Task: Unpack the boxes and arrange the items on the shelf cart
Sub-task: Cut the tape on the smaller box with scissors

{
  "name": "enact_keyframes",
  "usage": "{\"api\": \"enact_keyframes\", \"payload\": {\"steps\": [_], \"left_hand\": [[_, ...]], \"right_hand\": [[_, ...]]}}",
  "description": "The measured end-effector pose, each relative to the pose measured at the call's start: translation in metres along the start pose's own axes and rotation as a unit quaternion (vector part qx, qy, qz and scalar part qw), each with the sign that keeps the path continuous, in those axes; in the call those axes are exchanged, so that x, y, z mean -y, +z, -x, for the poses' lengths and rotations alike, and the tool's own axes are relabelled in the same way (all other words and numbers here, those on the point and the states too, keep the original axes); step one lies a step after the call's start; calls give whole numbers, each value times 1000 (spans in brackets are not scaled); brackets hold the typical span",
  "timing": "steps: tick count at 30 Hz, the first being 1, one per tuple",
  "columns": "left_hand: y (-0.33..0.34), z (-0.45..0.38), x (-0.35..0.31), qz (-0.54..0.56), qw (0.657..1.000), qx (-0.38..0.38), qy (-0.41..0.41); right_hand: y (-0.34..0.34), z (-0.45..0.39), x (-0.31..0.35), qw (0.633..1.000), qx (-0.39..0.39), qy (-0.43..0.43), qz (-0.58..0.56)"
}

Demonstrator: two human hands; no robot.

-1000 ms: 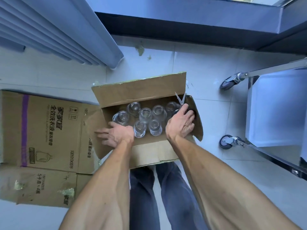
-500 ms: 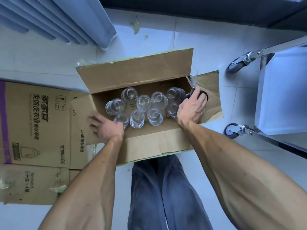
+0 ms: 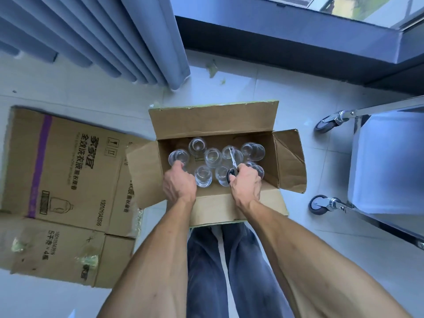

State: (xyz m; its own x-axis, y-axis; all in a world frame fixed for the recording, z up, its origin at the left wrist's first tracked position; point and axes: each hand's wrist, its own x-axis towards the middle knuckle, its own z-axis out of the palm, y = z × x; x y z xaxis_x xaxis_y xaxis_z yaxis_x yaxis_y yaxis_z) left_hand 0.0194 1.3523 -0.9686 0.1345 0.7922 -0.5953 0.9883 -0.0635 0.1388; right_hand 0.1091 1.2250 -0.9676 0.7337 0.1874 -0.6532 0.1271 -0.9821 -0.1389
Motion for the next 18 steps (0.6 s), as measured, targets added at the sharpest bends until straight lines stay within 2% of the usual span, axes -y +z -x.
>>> {"api": "enact_keyframes", "payload": {"steps": [2, 9, 13, 18], "left_hand": [[0, 7, 7, 27, 1000, -5, -12], [1, 46, 47, 143, 983, -44, -108], [-1, 75, 83, 203, 962, -88, -162], [-2, 109, 138, 225, 944, -99, -221]], "right_hand": [[0, 8, 7, 1000, 9, 1, -12], [2, 41, 19, 991, 73, -106, 21], [11, 66, 33, 978, 85, -174, 71], [46, 116, 51, 952, 101, -268, 111]]}}
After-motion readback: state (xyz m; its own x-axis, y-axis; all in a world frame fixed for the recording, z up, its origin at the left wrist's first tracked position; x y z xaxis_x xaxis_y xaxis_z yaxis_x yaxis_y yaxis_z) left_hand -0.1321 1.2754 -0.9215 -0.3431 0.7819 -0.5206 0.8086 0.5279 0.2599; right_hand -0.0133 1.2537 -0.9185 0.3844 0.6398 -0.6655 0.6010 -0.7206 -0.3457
